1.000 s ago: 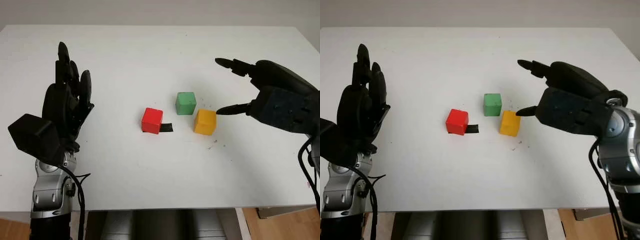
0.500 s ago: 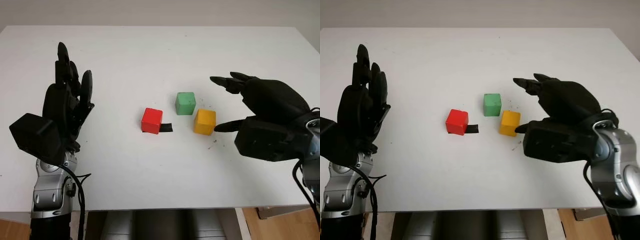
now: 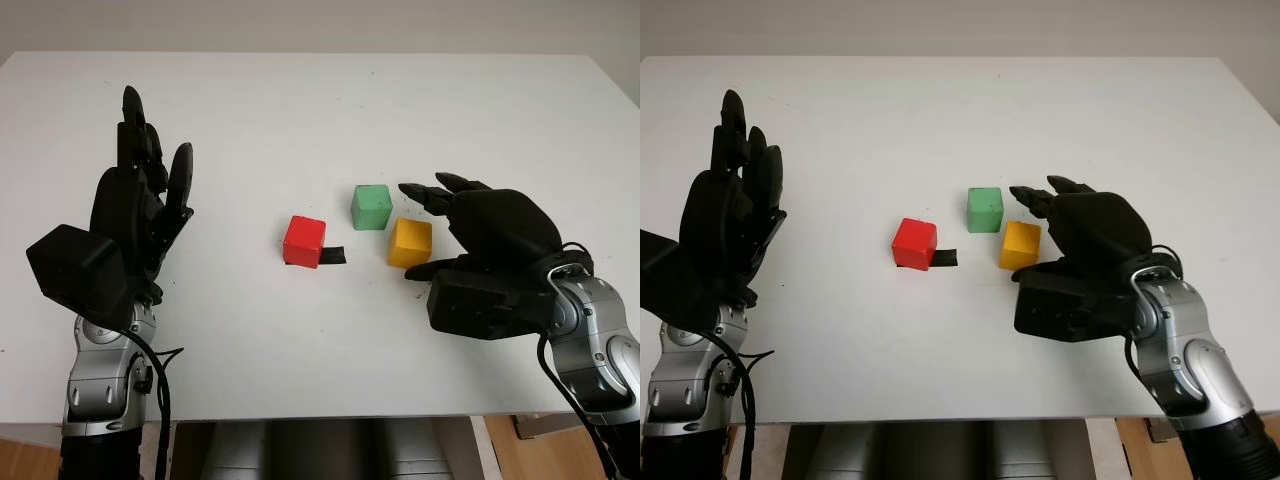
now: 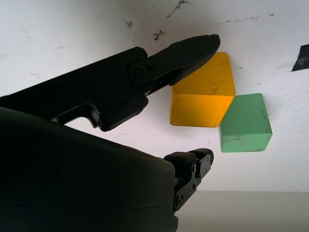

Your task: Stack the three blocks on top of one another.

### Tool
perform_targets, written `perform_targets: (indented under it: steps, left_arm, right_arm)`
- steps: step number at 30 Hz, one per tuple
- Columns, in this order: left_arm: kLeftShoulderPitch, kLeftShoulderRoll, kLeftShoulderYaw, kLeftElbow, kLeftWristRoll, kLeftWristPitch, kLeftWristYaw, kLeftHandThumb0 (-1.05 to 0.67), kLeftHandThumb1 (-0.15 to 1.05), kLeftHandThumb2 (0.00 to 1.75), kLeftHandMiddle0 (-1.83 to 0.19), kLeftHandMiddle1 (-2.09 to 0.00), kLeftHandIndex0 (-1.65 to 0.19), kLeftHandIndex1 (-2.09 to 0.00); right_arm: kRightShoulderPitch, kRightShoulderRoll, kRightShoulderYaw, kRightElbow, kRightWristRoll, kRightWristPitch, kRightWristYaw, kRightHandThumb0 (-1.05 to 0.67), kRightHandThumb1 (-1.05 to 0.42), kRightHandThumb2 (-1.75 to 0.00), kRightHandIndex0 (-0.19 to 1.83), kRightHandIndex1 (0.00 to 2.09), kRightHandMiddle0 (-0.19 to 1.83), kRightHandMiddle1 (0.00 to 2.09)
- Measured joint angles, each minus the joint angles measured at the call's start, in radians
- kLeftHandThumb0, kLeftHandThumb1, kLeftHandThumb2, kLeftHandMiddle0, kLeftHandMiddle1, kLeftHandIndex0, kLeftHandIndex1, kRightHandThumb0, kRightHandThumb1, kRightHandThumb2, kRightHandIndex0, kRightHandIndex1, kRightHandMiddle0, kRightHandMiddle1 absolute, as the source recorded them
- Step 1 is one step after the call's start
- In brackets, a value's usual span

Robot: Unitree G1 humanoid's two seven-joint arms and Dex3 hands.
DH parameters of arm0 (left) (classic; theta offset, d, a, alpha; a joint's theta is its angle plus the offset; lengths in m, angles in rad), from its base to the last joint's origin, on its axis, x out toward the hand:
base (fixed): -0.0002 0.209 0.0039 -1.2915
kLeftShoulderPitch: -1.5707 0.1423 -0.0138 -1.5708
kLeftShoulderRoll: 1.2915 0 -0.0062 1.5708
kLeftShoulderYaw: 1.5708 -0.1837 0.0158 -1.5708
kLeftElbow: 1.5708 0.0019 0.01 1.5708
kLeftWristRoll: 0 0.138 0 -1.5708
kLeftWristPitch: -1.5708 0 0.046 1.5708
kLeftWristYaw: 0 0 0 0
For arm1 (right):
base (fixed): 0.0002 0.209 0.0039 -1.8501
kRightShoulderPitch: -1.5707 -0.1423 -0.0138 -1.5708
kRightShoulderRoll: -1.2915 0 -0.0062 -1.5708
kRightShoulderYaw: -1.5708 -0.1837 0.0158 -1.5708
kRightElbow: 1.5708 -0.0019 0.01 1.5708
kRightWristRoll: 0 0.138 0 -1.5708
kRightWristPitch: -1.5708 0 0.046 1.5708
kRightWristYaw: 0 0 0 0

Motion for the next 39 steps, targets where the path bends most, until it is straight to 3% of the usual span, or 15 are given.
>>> perform_targets:
  steps: [9, 16, 19, 20, 22, 28, 39]
  left_arm:
    - [0.001, -0.003, -0.001, 0.0, 0.001, -0.024, 0.007, -0.8, 1.05, 0.4, 0.19, -0.02, 0.19, 0.0]
    - [0.005, -0.006, -0.001, 0.0, 0.008, -0.03, 0.012, -0.82, 1.05, 0.39, 0.19, -0.02, 0.19, -0.01]
    - [0.006, -0.01, -0.002, 0.0, 0.019, -0.03, 0.026, -0.82, 1.05, 0.39, 0.19, -0.03, 0.18, -0.02]
    - [0.006, -0.011, -0.002, 0.0, 0.022, -0.03, 0.028, -0.82, 1.05, 0.39, 0.19, -0.03, 0.18, -0.02]
    - [0.006, -0.012, -0.004, 0.0, 0.024, -0.03, 0.03, -0.81, 1.05, 0.39, 0.19, -0.04, 0.19, -0.02]
    - [0.007, -0.022, -0.006, 0.0, 0.04, -0.03, 0.042, -0.79, 1.05, 0.41, 0.19, -0.04, 0.19, -0.03]
    - [0.013, -0.025, -0.012, 0.0, 0.051, -0.032, 0.047, -0.77, 1.05, 0.42, 0.19, -0.05, 0.19, -0.04]
  right_arm:
    - [-0.001, 0.003, 0.0, 0.022, -0.016, -0.015, -0.003, -0.72, -0.94, -0.05, 0.18, 0.05, 0.43, 0.09]
    - [-0.001, 0.003, 0.0, 0.045, -0.034, -0.059, -0.062, -0.59, -0.95, -0.06, 0.31, 0.1, 0.62, 0.19]
    - [-0.001, 0.003, 0.0, 0.063, -0.037, -0.073, -0.092, -0.54, -0.96, -0.06, 0.37, 0.11, 0.66, 0.32]
    - [-0.001, 0.003, -0.001, 0.069, -0.036, -0.077, -0.099, -0.53, -0.96, -0.05, 0.39, 0.08, 0.57, 0.53]
    - [-0.001, 0.004, -0.002, 0.075, -0.034, -0.078, -0.1, -0.51, -0.96, -0.06, 0.41, 0.07, 0.5, 0.72]
    - [-0.001, 0.016, -0.005, 0.085, -0.023, -0.077, -0.12, -0.46, -0.97, -0.05, 0.47, 0.08, 0.47, 1.02]
    - [-0.017, 0.018, -0.008, 0.121, -0.018, -0.089, -0.154, -0.37, -0.95, -0.05, 0.54, 0.09, 0.52, 1.15]
